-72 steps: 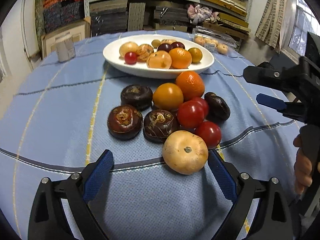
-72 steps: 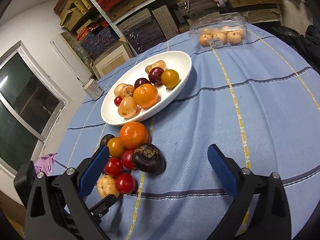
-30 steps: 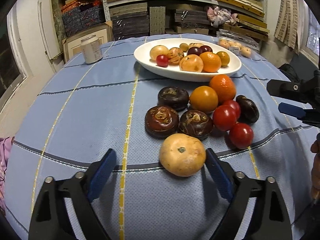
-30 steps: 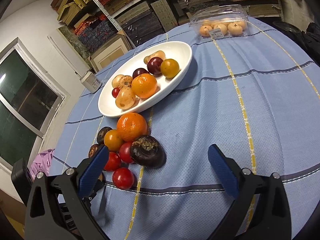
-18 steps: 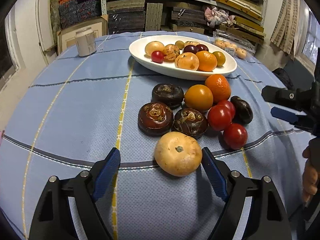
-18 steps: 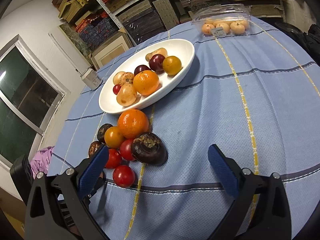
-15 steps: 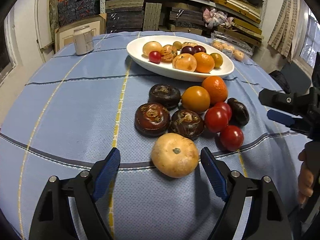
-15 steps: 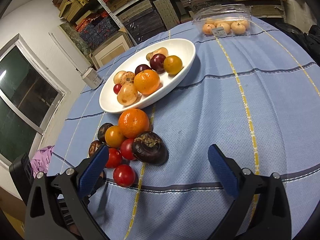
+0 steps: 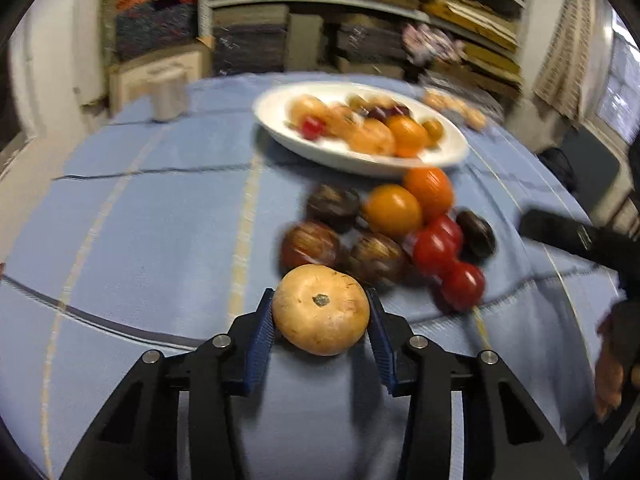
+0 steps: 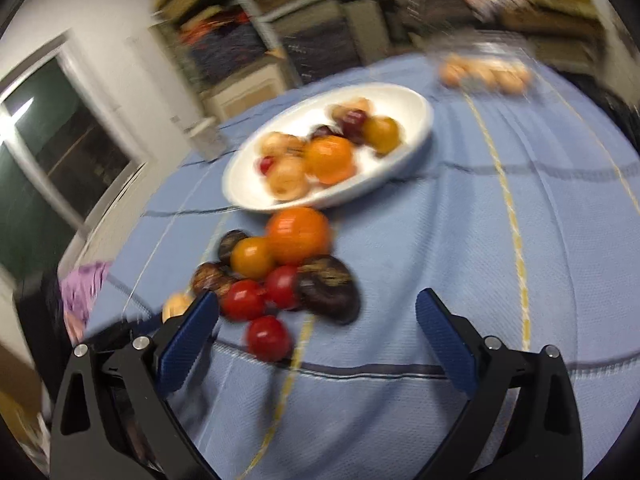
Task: Organize fruits
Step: 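Grasp the pale round fruit with the left tool while the right tool grasps a red tomato, then carry the pale fruit and red tomato over the white bowl with both tools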
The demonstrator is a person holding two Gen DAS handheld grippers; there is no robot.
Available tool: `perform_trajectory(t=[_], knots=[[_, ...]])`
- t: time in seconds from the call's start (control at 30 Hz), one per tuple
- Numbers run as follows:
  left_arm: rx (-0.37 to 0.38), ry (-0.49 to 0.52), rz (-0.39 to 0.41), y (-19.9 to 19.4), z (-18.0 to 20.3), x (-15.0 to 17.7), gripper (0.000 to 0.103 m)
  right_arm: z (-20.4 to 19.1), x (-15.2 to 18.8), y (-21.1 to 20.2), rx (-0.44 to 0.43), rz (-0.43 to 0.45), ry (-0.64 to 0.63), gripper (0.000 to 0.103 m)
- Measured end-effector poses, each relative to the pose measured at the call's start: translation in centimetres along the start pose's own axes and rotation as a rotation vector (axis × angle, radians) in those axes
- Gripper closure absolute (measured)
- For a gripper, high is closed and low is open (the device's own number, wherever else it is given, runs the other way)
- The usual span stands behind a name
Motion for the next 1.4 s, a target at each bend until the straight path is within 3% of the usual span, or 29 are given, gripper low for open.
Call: perform_trajectory(t=[0.1, 0.13, 0.27, 0.43, 0.6, 0.93, 1.4], knots=[[-0.042, -0.044, 0.000, -0.1, -1.7, -0.2, 0.058, -2.6, 0.7, -0.5, 0.004, 0.024, -0.160, 0.016], [-0.037, -0.050, -0.007, 0.0, -1.8, -0.2, 0.058, -3.3, 1.3, -0.3, 0.008, 0.011, -0.203, 0.026], [-0.029, -0.022, -0.024, 0.3, -1.2, 0.1, 0.058, -4.0, 3.1, 1.4, 0.018, -0.067, -0.257, 0.045], [-0.018, -0.010, -0.037, 0.4, -0.7, 0.5, 0.058, -4.2, 3.8, 2.1, 0.011, -0.082, -0.268, 0.049], [-0.009, 0.007, -0.047, 0.6, -0.2, 0.7, 0.058, -3.8, 4.1, 2.9, 0.023, -0.091, -0.261, 0.061], [-0.001, 0.042, -0.056, 0.9, 0.7, 0.9, 0.058, -3.4, 4.1, 3.7, 0.004, -0.116, -0.221, 0.073], [-0.060, 0.122, 0.041, -0.9, 1.8, -0.2, 0.058, -3.2, 2.5, 1.8, -0.043, -0.044, -0.165, 0.074]])
Point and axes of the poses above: each gripper's, at about its wrist camera, not at the fingertips, and y roughly the way its jaws point, z to its right, x to its underside, the point moved 10 cm from there along y, roughly the way its jaws point, and after that the axes turned 1 degree about x, right-handed, at the moved point
